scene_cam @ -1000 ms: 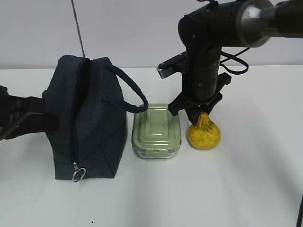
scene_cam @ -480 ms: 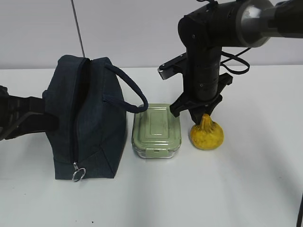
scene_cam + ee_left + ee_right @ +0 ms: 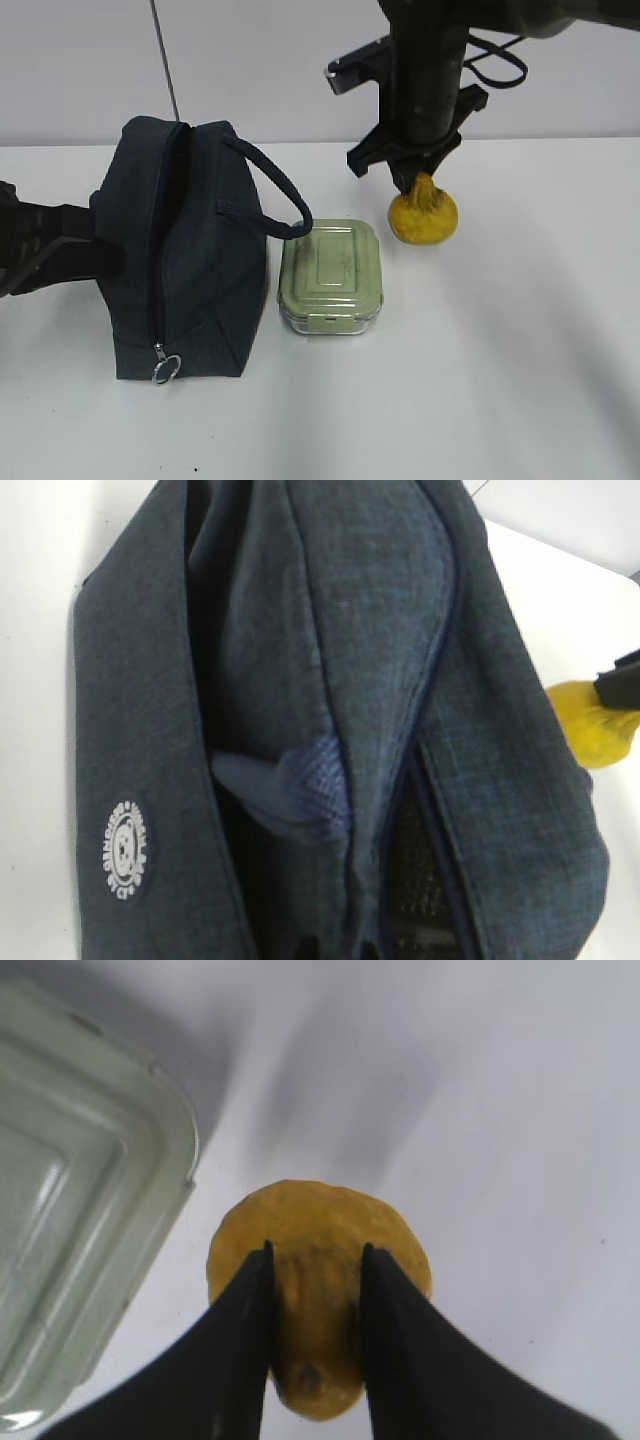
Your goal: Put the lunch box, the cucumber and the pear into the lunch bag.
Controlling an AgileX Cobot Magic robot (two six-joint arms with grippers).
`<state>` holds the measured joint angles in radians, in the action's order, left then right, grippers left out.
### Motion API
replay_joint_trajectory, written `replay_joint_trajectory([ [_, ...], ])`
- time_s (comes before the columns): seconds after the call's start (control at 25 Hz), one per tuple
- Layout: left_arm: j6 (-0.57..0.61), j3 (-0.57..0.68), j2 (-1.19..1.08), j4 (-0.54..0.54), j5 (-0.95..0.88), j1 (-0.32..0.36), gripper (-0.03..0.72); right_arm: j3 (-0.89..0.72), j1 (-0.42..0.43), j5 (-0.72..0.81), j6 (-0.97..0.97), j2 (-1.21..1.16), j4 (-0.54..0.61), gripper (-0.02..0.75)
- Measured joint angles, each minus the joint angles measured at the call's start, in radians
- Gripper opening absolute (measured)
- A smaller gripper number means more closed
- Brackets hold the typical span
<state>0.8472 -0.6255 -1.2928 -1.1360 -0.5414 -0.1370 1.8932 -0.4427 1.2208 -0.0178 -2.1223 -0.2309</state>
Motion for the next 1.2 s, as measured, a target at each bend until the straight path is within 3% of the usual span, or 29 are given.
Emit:
replay_joint_trajectory([
  [0.2,0.000,0.000,0.000,0.000,0.000,0.000,-0.014,0.159,0.000,0.006,0.000,0.000,0.009,0.218],
  [0.4,0.000,0.000,0.000,0.000,-0.001,0.000,-0.014,0.294,-0.002,0.023,0.018,0.029,0.100,0.218],
  [0.52,0.000,0.000,0.000,0.000,-0.001,0.000,-0.014,0.368,-0.008,0.030,0.049,0.050,0.218,0.218],
  [0.84,0.000,0.000,0.000,0.000,-0.001,0.000,-0.014,0.412,-0.018,0.038,0.232,0.044,0.727,0.217],
  [1.0,0.000,0.000,0.000,0.000,-0.001,0.000,-0.014,0.414,-0.021,0.028,0.297,-0.018,0.879,0.217],
  [1.2,0.000,0.000,0.000,0.000,-0.001,0.000,-0.014,0.414,-0.021,-0.011,0.323,-0.131,0.942,0.217],
])
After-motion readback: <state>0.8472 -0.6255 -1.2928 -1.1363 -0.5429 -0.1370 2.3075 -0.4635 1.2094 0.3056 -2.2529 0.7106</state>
